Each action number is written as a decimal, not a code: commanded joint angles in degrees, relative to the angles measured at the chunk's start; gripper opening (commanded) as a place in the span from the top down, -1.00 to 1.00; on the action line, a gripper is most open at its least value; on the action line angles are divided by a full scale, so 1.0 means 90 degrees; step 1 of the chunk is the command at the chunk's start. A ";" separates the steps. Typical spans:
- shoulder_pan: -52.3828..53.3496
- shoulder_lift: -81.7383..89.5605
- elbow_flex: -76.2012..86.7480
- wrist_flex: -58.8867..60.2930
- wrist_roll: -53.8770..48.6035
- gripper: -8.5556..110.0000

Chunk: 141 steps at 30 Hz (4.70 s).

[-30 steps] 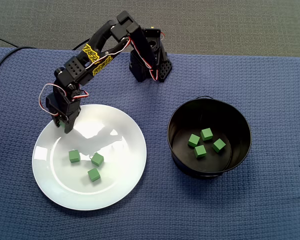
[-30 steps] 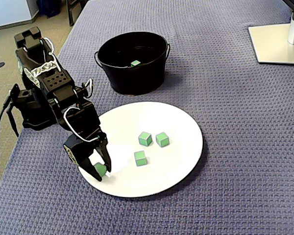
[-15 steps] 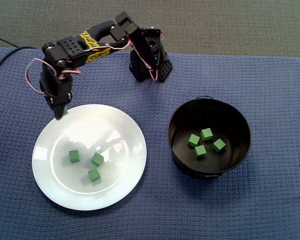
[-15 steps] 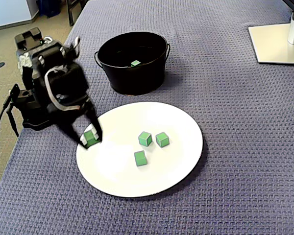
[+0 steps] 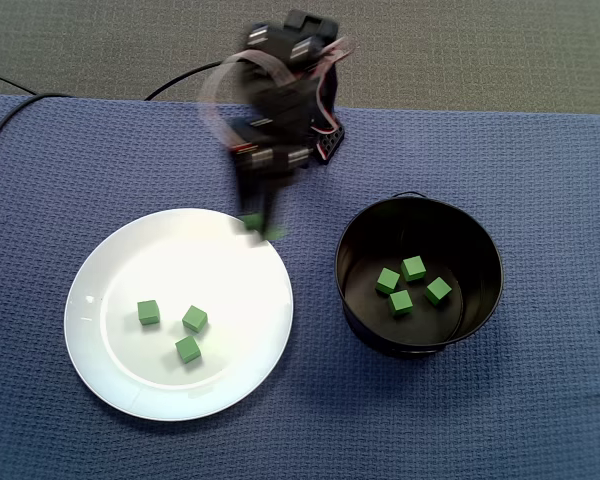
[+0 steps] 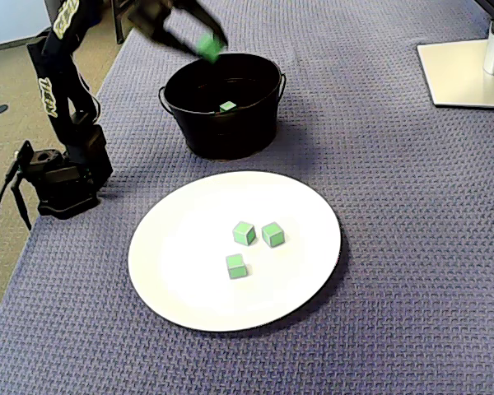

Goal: Pick up the items on the white plate and put them in the black container.

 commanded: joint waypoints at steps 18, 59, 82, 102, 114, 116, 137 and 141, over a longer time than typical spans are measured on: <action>-0.3945 0.1406 0.6406 -0.3584 0.1348 0.86; 0.2197 0.0088 0.5742 -0.4014 -0.5449 0.22; 0.2520 -0.2178 0.5322 -0.5596 -0.5723 0.25; 0.2510 -0.2549 0.5771 -0.6465 -0.5918 0.27; 0.2539 -0.2578 0.6299 -0.7158 -0.6152 0.44; 0.2539 -0.2578 0.6289 -0.7168 -0.6133 0.72; 0.2412 -0.1133 0.3135 -0.3525 -0.2969 0.86; 0.2285 -0.0479 0.1348 -0.2471 -0.1553 0.86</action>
